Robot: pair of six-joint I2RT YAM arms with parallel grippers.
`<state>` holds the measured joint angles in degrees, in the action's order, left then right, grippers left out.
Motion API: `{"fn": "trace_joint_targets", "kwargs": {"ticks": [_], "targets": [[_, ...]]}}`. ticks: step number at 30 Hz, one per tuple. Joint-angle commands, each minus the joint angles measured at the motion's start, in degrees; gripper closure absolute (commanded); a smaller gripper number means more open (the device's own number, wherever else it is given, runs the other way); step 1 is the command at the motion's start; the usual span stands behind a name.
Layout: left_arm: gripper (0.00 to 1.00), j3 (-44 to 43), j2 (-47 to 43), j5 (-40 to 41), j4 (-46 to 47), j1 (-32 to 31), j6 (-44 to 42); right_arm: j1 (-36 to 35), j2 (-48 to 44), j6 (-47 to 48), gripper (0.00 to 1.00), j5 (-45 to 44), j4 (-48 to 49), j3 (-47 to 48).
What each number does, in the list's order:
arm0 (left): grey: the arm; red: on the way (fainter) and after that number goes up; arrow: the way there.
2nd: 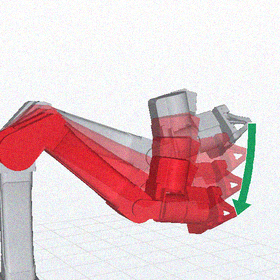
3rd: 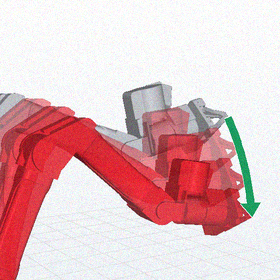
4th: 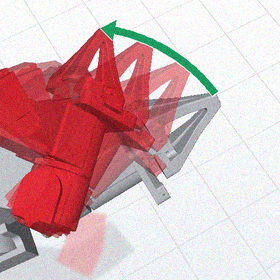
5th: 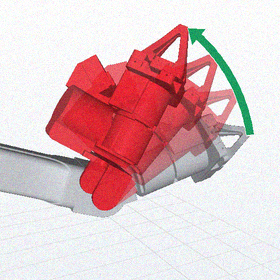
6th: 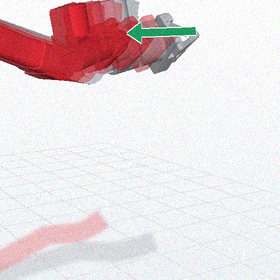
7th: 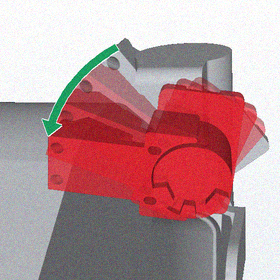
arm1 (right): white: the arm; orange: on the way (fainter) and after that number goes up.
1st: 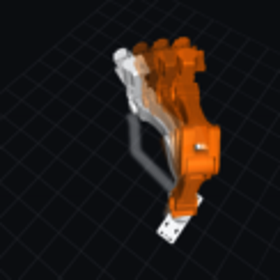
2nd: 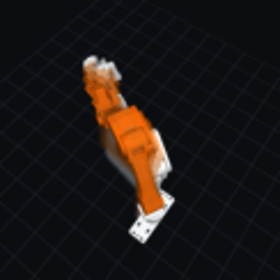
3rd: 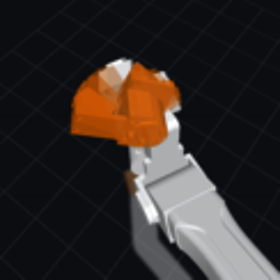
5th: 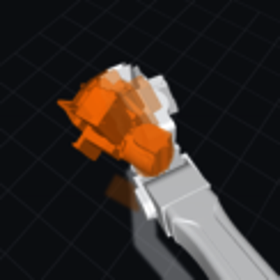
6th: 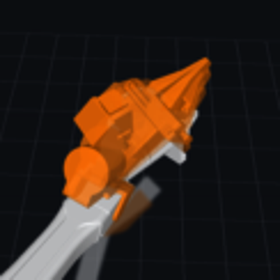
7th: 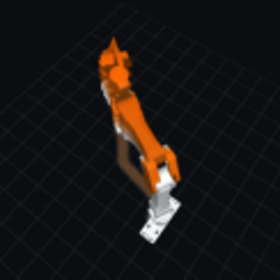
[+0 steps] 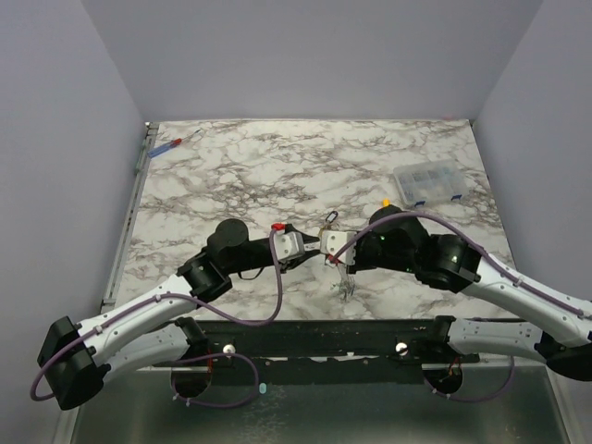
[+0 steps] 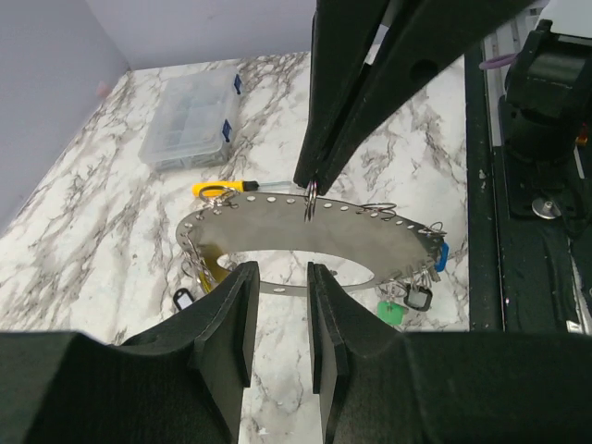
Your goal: Put the keys on the keyring
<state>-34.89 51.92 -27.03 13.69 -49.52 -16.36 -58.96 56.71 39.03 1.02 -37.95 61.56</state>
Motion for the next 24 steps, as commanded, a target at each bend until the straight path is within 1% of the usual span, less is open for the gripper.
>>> {"fn": "trace_joint_targets", "kwargs": {"ticks": [1, 4, 7, 16, 19, 24], "targets": [[0.67, -1.95, 1.58, 1.85, -0.96, -0.32, -2.22, -3.5, 4.05, 4.02, 0.99, -13.74, -7.86, 3.98], [0.67, -1.44, 2.33, 1.87, 0.01, -0.32, -1.82, -3.78, 5.4, 5.1, 0.99, -17.01, -8.68, 3.75], [0.67, -0.22, 2.12, 1.39, 2.62, -0.39, 0.06, -3.9, 4.82, 6.03, 0.99, -17.07, -7.09, 3.87], [0.66, 5.43, -0.34, 0.16, 13.18, -0.47, 4.74, -3.97, 0.97, 7.05, 0.99, -8.13, 0.17, 3.3], [0.66, 7.47, -0.76, -0.4, 18.72, -0.41, 7.15, -3.97, -0.89, 6.81, 0.99, -5.25, 2.57, 3.05], [0.66, 7.97, 0.27, -2.05, 24.42, -0.45, 9.92, -4.01, -1.8, 6.46, 0.99, -2.67, 4.03, 2.78]]}}
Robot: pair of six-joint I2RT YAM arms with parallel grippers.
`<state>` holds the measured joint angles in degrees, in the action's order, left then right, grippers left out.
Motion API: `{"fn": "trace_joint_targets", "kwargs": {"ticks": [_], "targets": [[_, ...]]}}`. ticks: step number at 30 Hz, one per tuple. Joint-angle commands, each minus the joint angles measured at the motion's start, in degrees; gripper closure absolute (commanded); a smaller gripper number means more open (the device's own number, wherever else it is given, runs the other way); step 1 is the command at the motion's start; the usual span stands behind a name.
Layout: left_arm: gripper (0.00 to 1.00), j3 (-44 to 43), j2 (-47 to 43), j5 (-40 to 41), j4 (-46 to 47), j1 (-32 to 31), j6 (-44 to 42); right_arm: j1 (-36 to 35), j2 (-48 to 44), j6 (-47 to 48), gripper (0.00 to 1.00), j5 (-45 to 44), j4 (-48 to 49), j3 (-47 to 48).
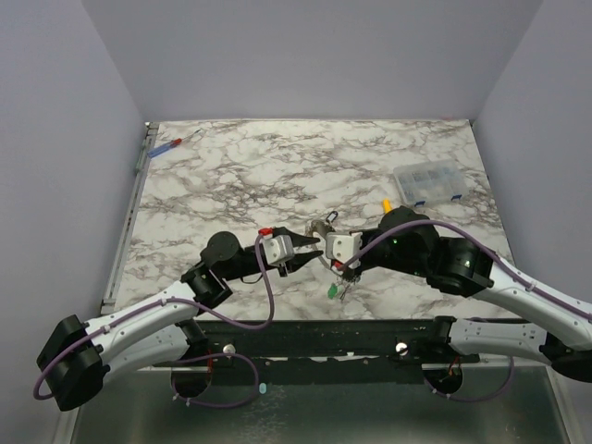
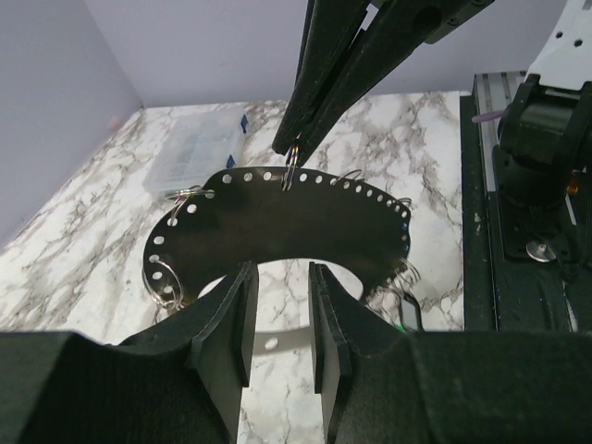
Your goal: Put the keys on the keyring
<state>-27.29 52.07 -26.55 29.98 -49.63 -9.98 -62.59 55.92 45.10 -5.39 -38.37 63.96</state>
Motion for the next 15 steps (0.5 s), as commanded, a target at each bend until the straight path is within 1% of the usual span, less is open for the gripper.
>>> {"fn": "trace_joint_targets", "kwargs": {"ticks": [1, 8, 15], "targets": [[0.66, 0.13, 0.46, -2.87, 8.65, -0.44, 3.72, -0.35, -0.96, 0.42, 0.99, 3.8, 4.44, 0.37], [0.67, -2.02, 2.59, -3.25, 9.05, -1.83, 3.7, -0.34, -0.2, 0.6, 0.99, 4.05, 4.83, 0.37], [0.71, -3.17, 4.88, -2.4, 9.05, -3.43, 2.44, -0.34, -0.31, 0.9, 0.99, 4.61, 4.82, 0.32]]}}
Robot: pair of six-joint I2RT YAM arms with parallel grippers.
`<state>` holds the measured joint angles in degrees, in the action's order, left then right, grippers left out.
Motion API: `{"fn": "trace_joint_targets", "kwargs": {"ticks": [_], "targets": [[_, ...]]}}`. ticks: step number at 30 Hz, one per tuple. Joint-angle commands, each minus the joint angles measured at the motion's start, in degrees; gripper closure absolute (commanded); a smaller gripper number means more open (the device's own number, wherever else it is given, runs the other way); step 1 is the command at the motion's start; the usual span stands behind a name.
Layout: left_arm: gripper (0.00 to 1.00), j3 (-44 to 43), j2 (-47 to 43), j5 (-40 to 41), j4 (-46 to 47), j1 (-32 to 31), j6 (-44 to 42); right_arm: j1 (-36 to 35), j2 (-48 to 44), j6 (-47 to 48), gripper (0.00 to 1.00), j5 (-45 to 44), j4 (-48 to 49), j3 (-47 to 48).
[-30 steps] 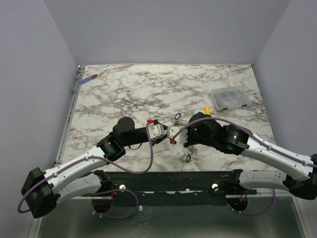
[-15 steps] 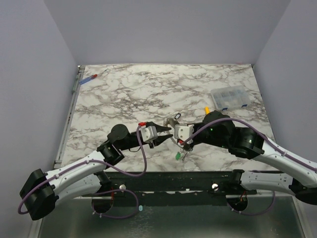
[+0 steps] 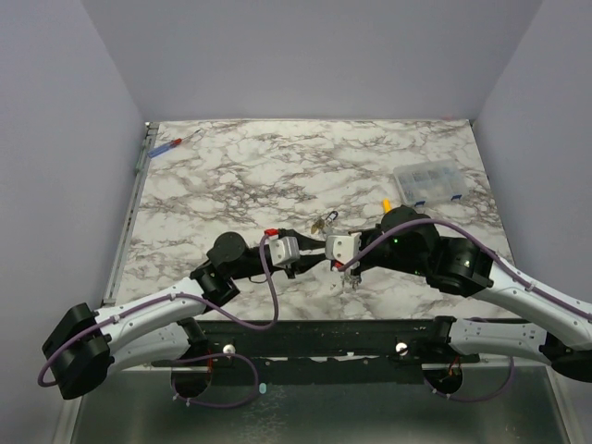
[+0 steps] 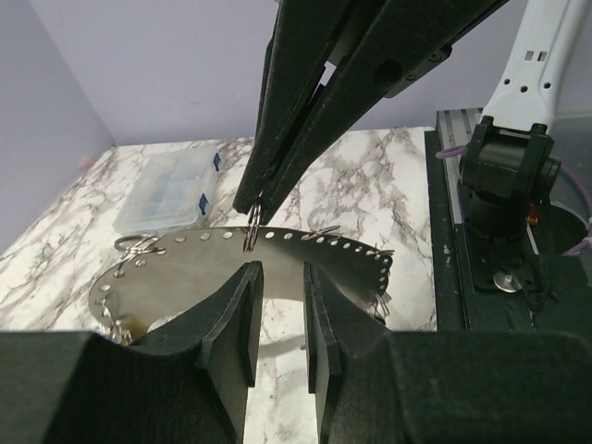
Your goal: Put the keys on the keyring
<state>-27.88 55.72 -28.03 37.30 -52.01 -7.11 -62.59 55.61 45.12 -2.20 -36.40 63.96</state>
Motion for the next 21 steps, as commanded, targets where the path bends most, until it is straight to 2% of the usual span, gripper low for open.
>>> {"fn": "trace_joint_targets", "kwargs": {"ticks": [1, 8, 21], "targets": [[0.71, -2.79, 1.44, -0.34, 1.72, -1.25, -0.47, -0.34, -0.03, 0.92, 0.99, 1.34, 2.77, 0.17], [0.71, -3.04, 0.9, 3.17, 1.68, -1.34, -1.06, -0.35, 0.13, 1.19, 0.99, -0.13, 1.72, -0.75], [0.7, -3.97, -2.0, 3.91, -2.74, -1.34, -2.11, -0.38, 0.05, 1.02, 0.99, -1.58, 1.12, -1.02]]}}
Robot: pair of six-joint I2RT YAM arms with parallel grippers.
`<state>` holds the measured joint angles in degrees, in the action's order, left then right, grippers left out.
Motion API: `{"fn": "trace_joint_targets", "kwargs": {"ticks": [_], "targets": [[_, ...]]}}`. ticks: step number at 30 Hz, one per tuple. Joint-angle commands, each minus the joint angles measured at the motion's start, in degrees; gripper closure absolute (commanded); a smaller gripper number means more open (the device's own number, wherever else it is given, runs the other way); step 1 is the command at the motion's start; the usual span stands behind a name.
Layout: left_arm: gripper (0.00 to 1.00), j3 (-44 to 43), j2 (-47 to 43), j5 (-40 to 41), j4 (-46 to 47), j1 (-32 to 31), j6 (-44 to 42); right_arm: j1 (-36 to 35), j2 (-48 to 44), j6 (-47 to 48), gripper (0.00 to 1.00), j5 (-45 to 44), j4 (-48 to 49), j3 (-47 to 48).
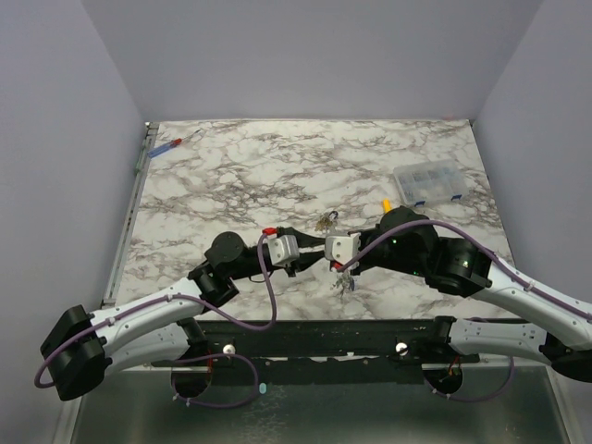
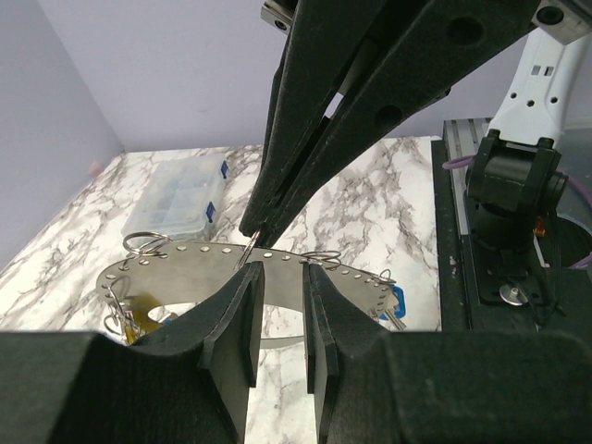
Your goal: Put the keys on the keyring
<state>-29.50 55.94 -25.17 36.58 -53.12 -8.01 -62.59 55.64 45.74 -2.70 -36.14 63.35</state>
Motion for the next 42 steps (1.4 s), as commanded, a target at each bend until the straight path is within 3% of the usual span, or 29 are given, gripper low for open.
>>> {"fn": "trace_joint_targets", "kwargs": {"ticks": [1, 25, 32, 35, 39, 40, 42], "targets": [[0.7, -2.52, -2.5, 1.03, -2.83, -0.23, -1.29, -0.37, 0.01, 0.36, 0.99, -1.2, 0.81, -0.5], [0.72, -5.75, 1.48, 0.69, -5.79, -0.23, -5.4, -0.7, 0.18, 0.57, 0.99, 0.71, 0.54, 0.11], [0.8, -5.48, 2.21, 0.27, -5.91, -0.23, -5.42, -0.89, -0.13, 0.58, 0.99, 1.05, 1.32, -0.24], [1.0, -5.65, 2.7, -0.76, -5.9, -0.23, -5.74, -0.98, 0.01, 0.63, 0.99, 1.27, 1.5, -0.32], [1.0, -5.75, 2.81, -2.42, -5.63, -0.23, -6.31, -1.0, -0.36, -0.38, 0.99, 1.31, 3.53, -0.79], [1.0, -5.63, 2.6, -2.32, -5.31, -0.28, -6.36, -1.01, -0.49, -0.98, 0.96, 0.97, 4.35, -0.87], [1.0, -4.85, 1.61, -1.47, -4.06, -0.24, -6.4, -0.96, -1.48, -2.02, 0.78, 0.62, 6.57, -1.85]]}}
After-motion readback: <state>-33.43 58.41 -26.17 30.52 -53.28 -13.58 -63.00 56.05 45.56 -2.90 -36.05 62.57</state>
